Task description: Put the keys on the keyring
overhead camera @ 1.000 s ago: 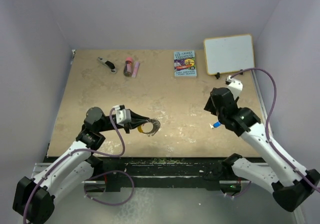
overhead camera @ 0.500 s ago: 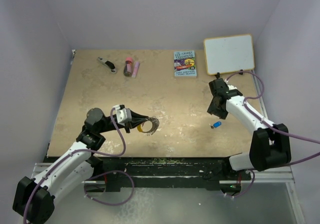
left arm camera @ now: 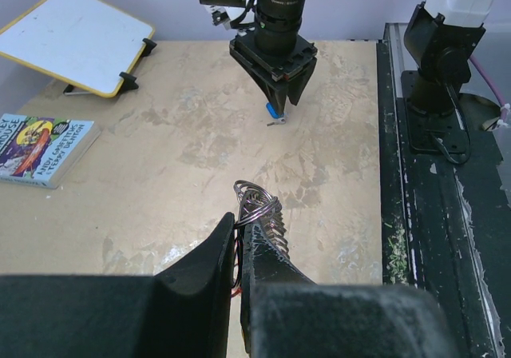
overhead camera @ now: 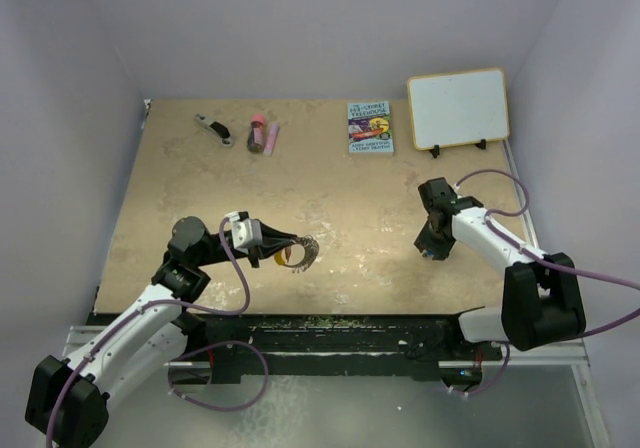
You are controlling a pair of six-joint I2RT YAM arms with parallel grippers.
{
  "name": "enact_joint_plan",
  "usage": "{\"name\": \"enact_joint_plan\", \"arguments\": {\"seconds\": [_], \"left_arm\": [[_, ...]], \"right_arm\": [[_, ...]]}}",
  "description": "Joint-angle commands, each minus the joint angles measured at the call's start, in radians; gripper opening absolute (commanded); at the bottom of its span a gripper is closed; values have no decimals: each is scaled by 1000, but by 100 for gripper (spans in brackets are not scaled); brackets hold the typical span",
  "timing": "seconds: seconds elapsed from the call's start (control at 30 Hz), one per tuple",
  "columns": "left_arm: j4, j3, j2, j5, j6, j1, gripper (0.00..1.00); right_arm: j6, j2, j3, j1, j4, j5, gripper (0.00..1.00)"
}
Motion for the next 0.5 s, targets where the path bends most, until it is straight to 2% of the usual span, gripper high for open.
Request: {"name": "enact_joint_plan", "arguments": {"seconds": [0.0, 0.3, 0.47], "left_arm": [[31, 14, -11, 28, 21, -2, 4], [17, 19, -12, 28, 29, -2, 4], [14, 21, -11, 28, 30, -2, 4]], "right_arm": [[64, -11, -26, -5, 23, 26, 41], [64, -1, -45, -22, 64, 47, 38], [57, 3, -42, -31, 77, 54, 31]]}}
